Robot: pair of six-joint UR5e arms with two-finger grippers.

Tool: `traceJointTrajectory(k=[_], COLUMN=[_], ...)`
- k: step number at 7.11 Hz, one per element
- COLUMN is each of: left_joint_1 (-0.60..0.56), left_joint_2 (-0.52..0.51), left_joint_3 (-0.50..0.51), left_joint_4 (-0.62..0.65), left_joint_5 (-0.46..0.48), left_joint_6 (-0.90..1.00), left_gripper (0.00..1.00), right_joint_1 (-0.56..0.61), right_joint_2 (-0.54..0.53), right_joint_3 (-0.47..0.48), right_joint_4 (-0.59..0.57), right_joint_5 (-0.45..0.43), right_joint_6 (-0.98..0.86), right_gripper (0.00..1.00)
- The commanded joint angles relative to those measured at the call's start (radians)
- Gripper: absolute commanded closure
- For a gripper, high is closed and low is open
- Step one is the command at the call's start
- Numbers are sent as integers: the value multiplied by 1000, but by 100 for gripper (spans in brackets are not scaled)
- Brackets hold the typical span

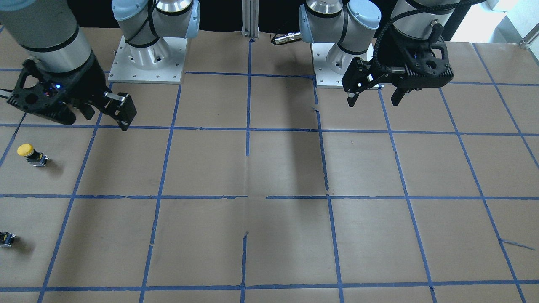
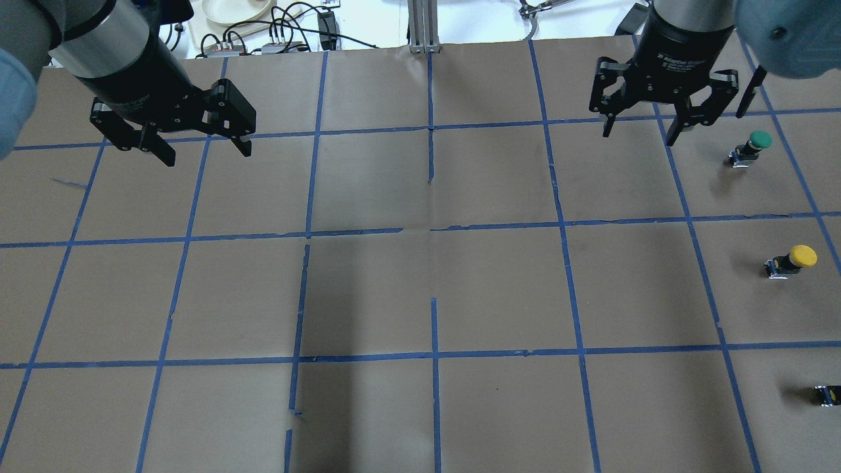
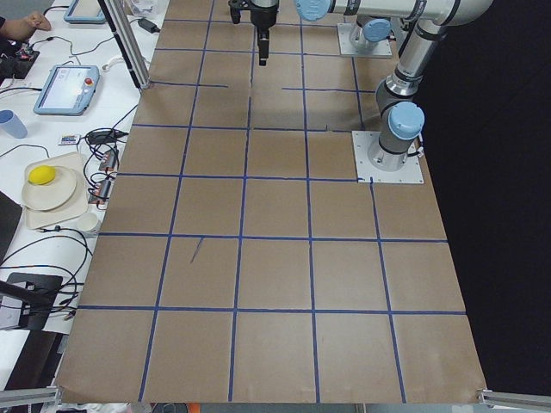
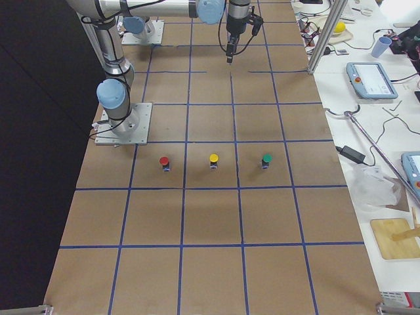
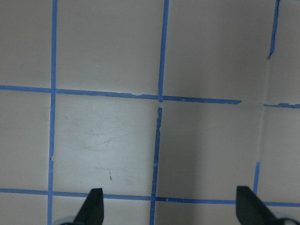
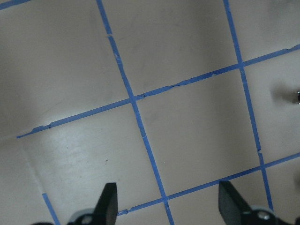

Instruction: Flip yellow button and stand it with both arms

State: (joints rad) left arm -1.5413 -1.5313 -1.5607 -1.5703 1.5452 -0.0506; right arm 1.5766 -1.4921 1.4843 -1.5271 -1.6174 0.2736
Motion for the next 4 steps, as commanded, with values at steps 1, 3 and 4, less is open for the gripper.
traceJointTrajectory(k=[1, 3, 4], left_joint_1=[0, 0, 0], left_joint_2=[-1, -1, -1], left_joint_3=[2, 2, 5], left_joint_4=[-2, -2, -2], left_joint_5=[-4, -4, -4], left_joint_6=[0, 0, 0], left_gripper=[0, 0, 0], right_joint_1=[42, 42, 37], right_joint_2=[-7, -8, -5], right_joint_3=[-2, -13, -16], right_joint_4=[-1, -2, -4], right_joint_5=[39, 53, 60], right_joint_6=[-26, -54, -145], right_gripper=[1, 0, 0])
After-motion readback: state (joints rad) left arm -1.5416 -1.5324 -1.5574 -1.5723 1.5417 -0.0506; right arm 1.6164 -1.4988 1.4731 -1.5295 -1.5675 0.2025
